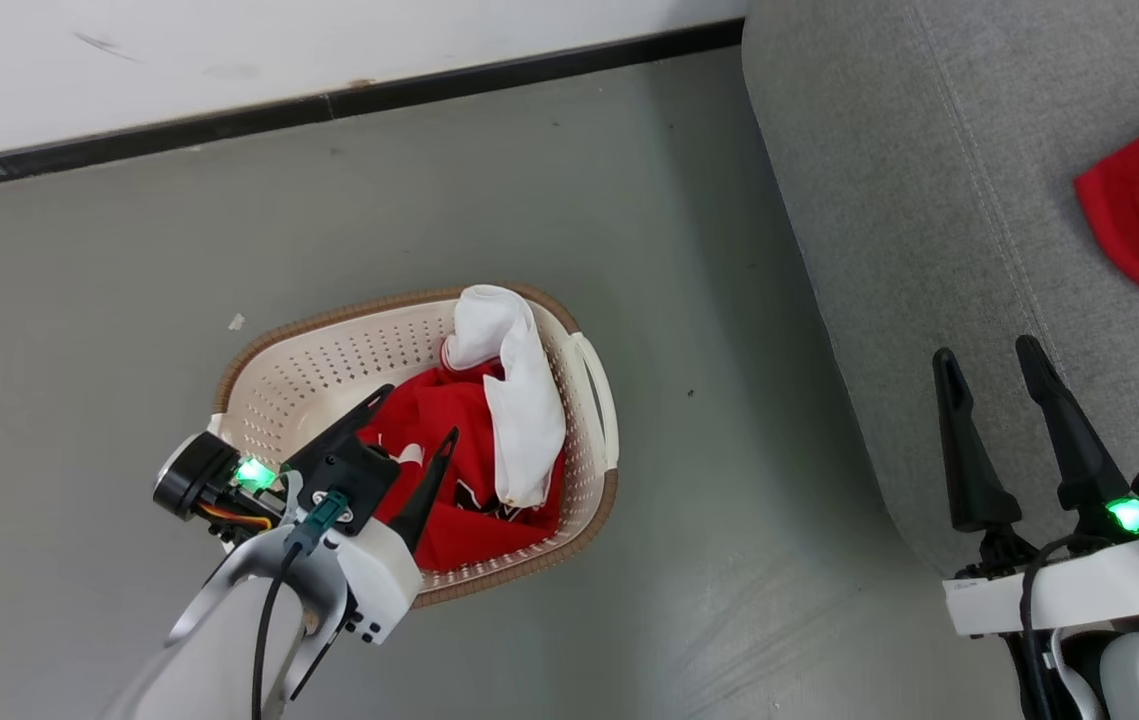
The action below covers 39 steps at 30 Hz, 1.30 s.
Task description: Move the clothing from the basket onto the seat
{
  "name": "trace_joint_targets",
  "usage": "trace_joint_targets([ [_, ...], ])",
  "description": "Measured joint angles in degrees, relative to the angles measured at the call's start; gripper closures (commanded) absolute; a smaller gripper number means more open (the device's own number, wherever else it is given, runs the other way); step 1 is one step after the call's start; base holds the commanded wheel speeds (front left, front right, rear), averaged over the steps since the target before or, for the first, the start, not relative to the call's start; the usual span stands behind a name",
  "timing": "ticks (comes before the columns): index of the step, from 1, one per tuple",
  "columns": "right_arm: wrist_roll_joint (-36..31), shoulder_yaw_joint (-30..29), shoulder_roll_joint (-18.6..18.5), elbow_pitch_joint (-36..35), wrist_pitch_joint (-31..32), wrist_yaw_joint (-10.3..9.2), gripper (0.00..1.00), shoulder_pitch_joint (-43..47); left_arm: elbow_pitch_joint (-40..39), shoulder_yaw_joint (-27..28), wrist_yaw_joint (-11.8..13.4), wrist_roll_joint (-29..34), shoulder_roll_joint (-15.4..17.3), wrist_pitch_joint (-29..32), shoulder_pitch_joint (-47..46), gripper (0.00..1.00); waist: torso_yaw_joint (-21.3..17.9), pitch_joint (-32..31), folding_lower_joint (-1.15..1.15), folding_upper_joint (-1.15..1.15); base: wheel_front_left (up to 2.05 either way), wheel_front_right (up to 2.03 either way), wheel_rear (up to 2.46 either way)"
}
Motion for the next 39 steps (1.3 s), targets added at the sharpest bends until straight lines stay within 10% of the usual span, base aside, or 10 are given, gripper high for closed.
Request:
trace_joint_targets([
  [39, 7.6, 7.3, 0.1, 3.9, -1.7, 0.0, 0.0, -12.2, 14.8, -1.6, -1.5, 7.8, 5.5, 4.5, -15.6, 0.0, -13.1, 18.0, 0.0, 0.0, 0.0, 0.0, 0.0],
])
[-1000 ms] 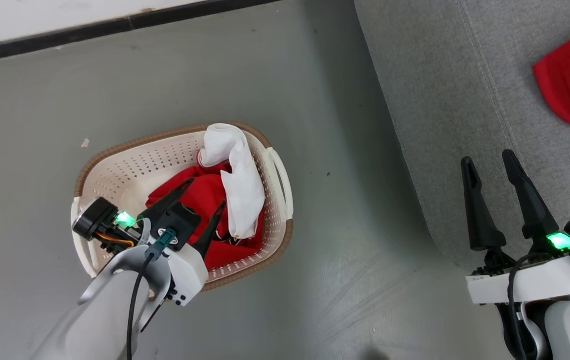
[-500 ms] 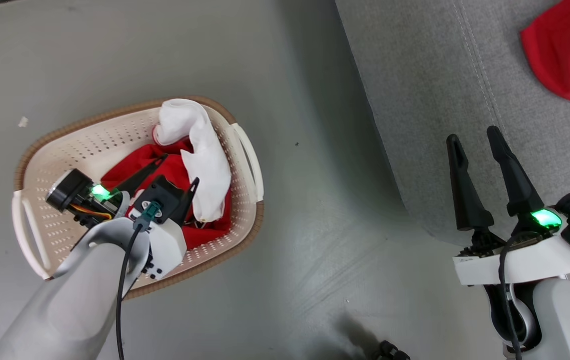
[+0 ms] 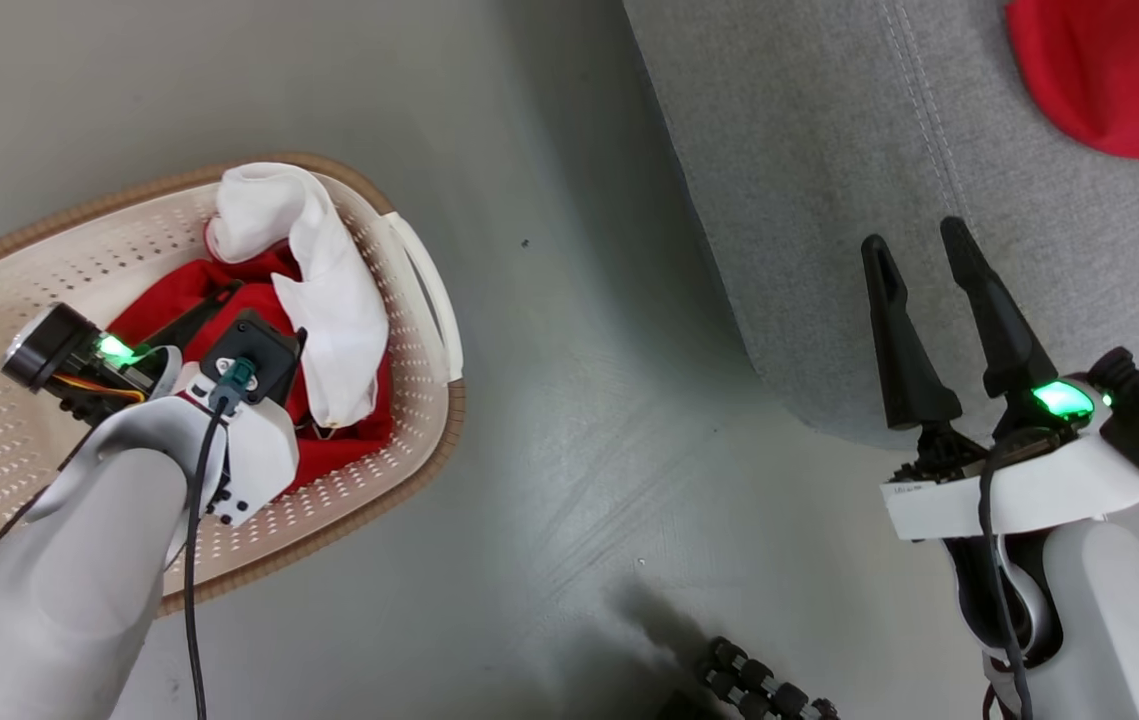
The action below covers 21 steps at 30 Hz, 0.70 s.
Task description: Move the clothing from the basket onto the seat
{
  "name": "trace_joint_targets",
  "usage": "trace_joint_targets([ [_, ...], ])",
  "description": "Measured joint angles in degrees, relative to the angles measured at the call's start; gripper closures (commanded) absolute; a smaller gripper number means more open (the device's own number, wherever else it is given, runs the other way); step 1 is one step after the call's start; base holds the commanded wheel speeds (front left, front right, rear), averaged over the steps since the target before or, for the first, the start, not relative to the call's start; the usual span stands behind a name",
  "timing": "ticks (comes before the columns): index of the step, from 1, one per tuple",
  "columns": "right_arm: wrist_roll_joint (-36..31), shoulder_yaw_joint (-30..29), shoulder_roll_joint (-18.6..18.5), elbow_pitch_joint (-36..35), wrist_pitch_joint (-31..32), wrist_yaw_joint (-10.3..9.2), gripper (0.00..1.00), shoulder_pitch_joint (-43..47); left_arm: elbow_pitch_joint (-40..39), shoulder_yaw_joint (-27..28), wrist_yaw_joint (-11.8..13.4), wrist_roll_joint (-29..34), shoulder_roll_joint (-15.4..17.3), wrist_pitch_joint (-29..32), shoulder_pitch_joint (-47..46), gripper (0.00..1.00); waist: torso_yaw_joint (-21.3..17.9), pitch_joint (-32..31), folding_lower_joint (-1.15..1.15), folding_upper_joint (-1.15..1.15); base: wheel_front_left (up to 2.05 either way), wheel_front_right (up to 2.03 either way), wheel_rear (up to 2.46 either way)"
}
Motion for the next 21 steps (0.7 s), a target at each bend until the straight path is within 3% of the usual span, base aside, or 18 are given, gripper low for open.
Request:
trace_joint_targets([
  [21, 2.5, 1.9, 0.0, -0.1, 0.0, 0.0, 0.0, -4.0, 7.1, 0.7, 0.5, 1.8, 3.1, 4.7, -5.1, 0.0, -4.2, 5.3, 0.0, 0.0, 0.0, 0.0, 0.0],
])
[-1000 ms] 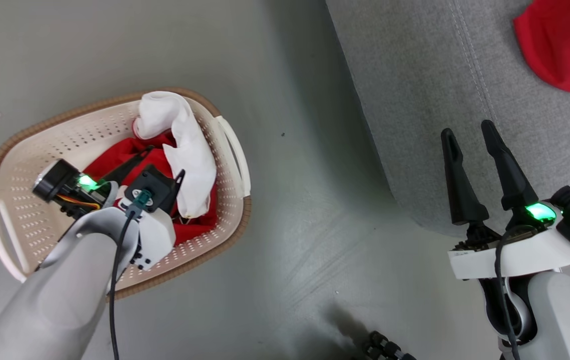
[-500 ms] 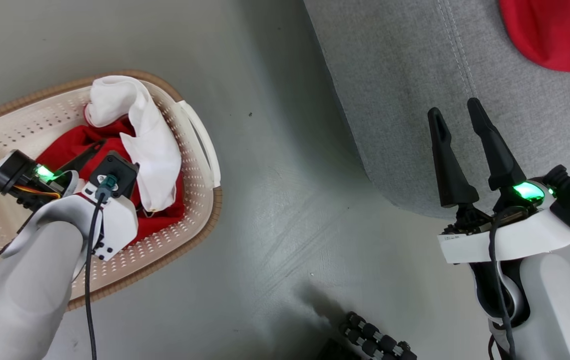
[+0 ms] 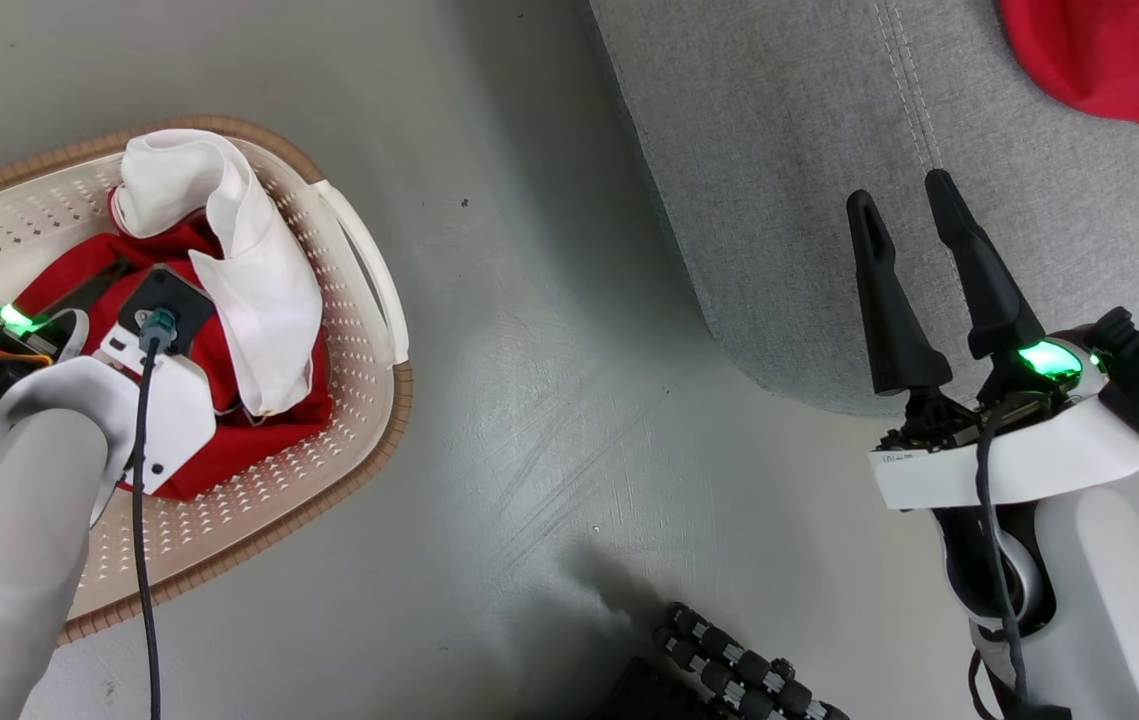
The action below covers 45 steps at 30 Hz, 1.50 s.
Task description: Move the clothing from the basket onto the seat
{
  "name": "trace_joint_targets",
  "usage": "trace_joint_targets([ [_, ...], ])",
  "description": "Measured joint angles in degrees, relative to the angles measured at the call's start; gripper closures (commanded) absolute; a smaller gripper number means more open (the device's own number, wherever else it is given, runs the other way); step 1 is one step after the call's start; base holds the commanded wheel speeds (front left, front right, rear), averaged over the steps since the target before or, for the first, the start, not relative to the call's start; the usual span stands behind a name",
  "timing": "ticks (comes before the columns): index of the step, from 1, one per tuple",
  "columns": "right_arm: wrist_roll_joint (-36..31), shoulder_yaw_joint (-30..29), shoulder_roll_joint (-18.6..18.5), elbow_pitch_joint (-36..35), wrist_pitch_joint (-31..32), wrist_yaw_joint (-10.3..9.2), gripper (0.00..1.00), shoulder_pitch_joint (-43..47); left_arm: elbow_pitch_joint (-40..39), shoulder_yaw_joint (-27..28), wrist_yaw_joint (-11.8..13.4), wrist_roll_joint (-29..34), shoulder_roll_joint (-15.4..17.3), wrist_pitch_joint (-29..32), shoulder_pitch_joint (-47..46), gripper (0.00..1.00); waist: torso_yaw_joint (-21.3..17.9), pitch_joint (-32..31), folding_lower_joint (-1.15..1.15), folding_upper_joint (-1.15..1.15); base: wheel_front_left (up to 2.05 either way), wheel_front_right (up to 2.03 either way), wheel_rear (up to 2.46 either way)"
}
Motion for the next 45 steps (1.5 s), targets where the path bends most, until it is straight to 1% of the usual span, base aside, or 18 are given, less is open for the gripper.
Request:
trace_joint_targets([
  [5, 0.4, 0.3, 0.0, 0.0, 0.0, 0.0, 0.0, -1.1, 1.3, -0.1, 0.1, 0.2, 0.0, 1.4, -1.1, 0.0, -0.3, 0.6, 0.0, 0.0, 0.0, 0.0, 0.0],
  [13, 0.4, 0.8, 0.0, 0.1, 0.0, 0.0, 0.0, -1.3, 3.9, -1.7, 0.1, 2.3, 0.1, 4.0, -1.7, 0.0, -0.4, 1.1, 0.0, 0.0, 0.0, 0.0, 0.0],
  [14, 0.4, 0.8, 0.0, 0.1, 0.0, 0.0, 0.0, -1.4, 4.1, -1.8, 0.1, 2.3, 0.0, 4.0, -1.7, 0.05, -0.4, 1.1, 0.0, 0.0, 0.0, 0.0, 0.0],
  [15, 0.4, 0.9, 0.0, 0.1, 0.0, 0.0, 0.0, -1.5, 4.2, -1.9, 0.1, 2.3, -0.1, 4.1, -1.7, 0.38, -0.4, 1.1, 0.0, 0.0, 0.0, 0.0, 0.0],
  [16, 0.4, 0.9, 0.0, 0.2, 0.0, 0.0, 0.0, -1.6, 4.3, -2.1, 0.1, 2.4, -0.2, 4.3, -1.7, 0.58, -0.4, 1.2, 0.0, 0.0, 0.0, 0.0, 0.0],
  [17, 0.4, 0.9, 0.0, 0.2, 0.0, 0.0, 0.0, -1.7, 4.4, -2.2, 0.1, 2.6, -0.3, 4.5, -1.7, 0.71, -0.4, 1.2, 0.0, 0.0, 0.0, 0.0, 0.0],
  [18, 0.4, 0.9, 0.0, 0.2, 0.0, 0.0, 0.0, -1.8, 4.4, -2.5, 0.0, 2.6, -0.4, 4.5, -1.8, 0.71, -0.4, 1.2, 0.0, 0.0, 0.0, 0.0, 0.0],
  [19, 0.5, 0.9, 0.0, 0.3, 0.0, 0.0, 0.0, -1.9, 4.5, -2.9, -0.1, 2.8, -0.4, 4.5, -1.8, 1.0, -0.4, 1.2, 0.0, 0.0, 0.0, 0.0, 0.0],
  [28, 0.9, 1.0, 0.0, 0.7, 0.0, 0.0, 0.0, -2.4, 4.3, -3.1, -0.4, 2.6, -1.1, 3.1, -1.8, 1.0, -0.5, 1.0, 0.0, 0.0, 0.0, 0.0, 0.0],
  [38, 0.8, 0.5, 0.0, 1.0, 0.0, 0.0, 0.0, -5.5, 0.2, -2.9, -0.5, 1.4, -2.5, -1.4, -1.2, 1.0, 0.5, 0.0, 0.0, 0.0, 0.0, 0.0, 0.0],
  [41, 0.5, 0.1, 0.0, 1.3, 0.0, 0.0, 0.0, -6.1, -1.4, -2.3, -0.4, 0.4, -2.9, -2.9, -0.2, 1.0, 1.0, -0.5, 0.0, 0.0, 0.0, 0.0, 0.0],
  [45, -0.5, -0.3, 0.0, 1.8, 0.0, 0.0, 0.0, -7.2, -3.9, -1.3, 0.7, -1.1, -3.1, -5.2, 1.2, 1.0, 1.9, -1.3, 0.0, 0.0, 0.0, 0.0, 0.0],
])
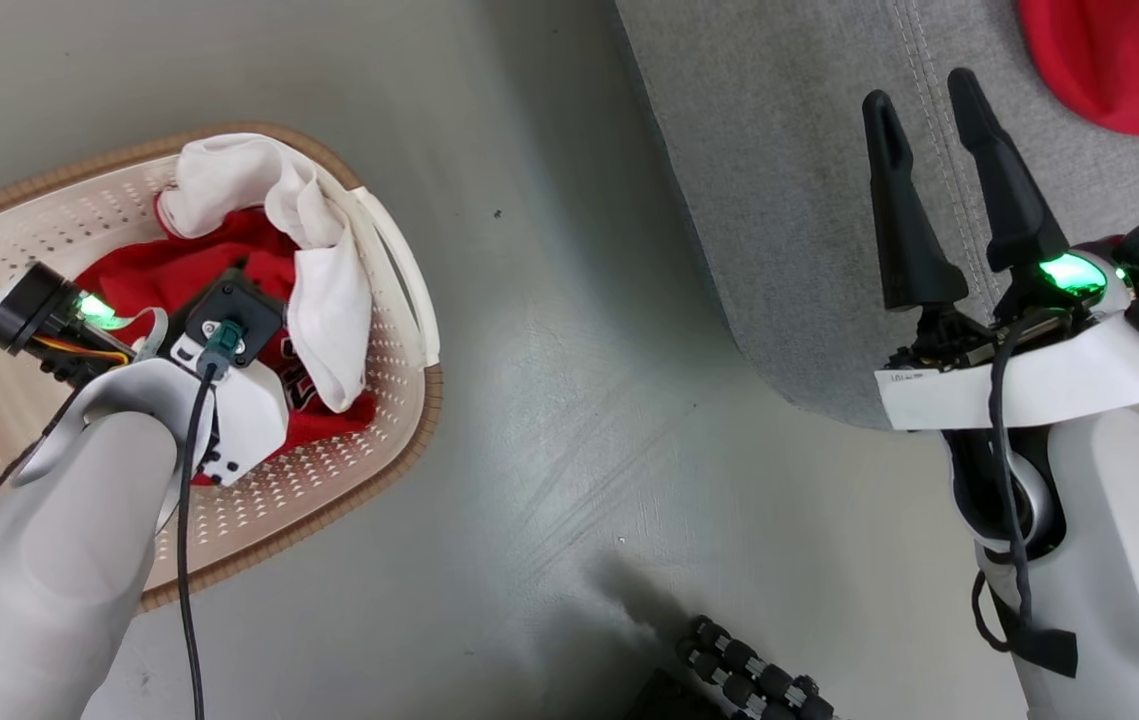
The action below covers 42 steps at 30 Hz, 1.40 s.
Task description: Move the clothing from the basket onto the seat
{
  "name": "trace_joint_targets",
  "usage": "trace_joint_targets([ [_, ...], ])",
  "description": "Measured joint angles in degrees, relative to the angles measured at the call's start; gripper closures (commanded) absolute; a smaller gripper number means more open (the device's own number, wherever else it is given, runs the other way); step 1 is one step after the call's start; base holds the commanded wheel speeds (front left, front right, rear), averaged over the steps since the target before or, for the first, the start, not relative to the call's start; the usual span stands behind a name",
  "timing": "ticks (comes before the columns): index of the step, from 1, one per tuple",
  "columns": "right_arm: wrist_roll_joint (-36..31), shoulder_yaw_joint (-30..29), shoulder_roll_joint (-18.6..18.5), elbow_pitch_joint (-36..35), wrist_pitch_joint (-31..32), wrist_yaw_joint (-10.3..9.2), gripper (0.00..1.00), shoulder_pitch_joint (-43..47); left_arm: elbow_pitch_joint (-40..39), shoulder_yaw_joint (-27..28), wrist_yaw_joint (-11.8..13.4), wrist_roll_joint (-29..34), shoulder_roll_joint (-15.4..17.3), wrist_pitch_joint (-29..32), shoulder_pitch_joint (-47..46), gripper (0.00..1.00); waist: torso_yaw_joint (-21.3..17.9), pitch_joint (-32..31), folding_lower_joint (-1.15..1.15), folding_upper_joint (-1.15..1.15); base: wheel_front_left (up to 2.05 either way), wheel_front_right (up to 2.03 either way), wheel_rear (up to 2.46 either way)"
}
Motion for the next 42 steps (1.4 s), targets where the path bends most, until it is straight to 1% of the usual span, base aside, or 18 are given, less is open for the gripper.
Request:
trace_joint_targets([
  [1, -0.5, -0.1, 0.0, 0.2, 0.0, 0.0, 0.0, -0.6, -1.5, 0.5, 0.6, -0.1, 0.0, -1.2, 0.2, 1.0, 0.5, -0.5, 0.0, 0.0, 0.0, 0.0, 0.0],
  [6, -1.2, -0.1, 0.0, 1.0, -0.4, 0.0, 0.0, -1.0, -4.0, 1.4, 1.5, -0.6, 0.1, -2.7, 1.1, 1.0, 1.4, -1.6, 0.0, 0.0, 0.0, 0.0, 0.0],
  [10, -1.8, 0.4, 0.0, 2.5, -0.4, 0.0, 0.0, -2.0, -8.5, 4.5, 3.5, -3.4, -0.3, -5.5, 1.8, 1.0, 2.8, -3.1, 0.0, 0.0, 0.0, 0.0, 0.0],
  [18, -3.6, 0.3, -0.1, 4.7, -0.4, 0.0, 0.0, -2.1, -15.1, 7.6, 5.6, -5.7, -1.0, -9.2, 3.9, 1.0, 5.2, -6.3, 0.0, 0.0, 0.0, 0.0, 0.0],
  [27, -7.9, 0.6, -0.2, 7.4, -0.4, 0.0, 0.0, -2.1, -20.6, 10.6, 6.9, -10.0, -1.6, -11.5, 7.9, 1.0, 8.2, -10.6, 0.0, 0.0, 0.0, 0.0, 0.0],
  [31, -8.8, 1.4, -0.3, 8.4, -0.4, 0.0, 0.0, -2.1, -22.8, 12.0, 7.5, -11.2, -1.5, -12.1, 9.6, 1.0, 9.7, -12.7, 0.0, 0.0, 0.0, 0.0, 0.0],
  [42, -11.3, 1.9, -3.0, 11.7, -0.4, 0.0, 0.0, -1.9, -27.6, 15.1, 9.0, -14.1, -1.4, -13.4, 15.1, 1.0, 14.2, -19.6, 0.0, 0.0, 0.0, 0.0, 0.0],
])
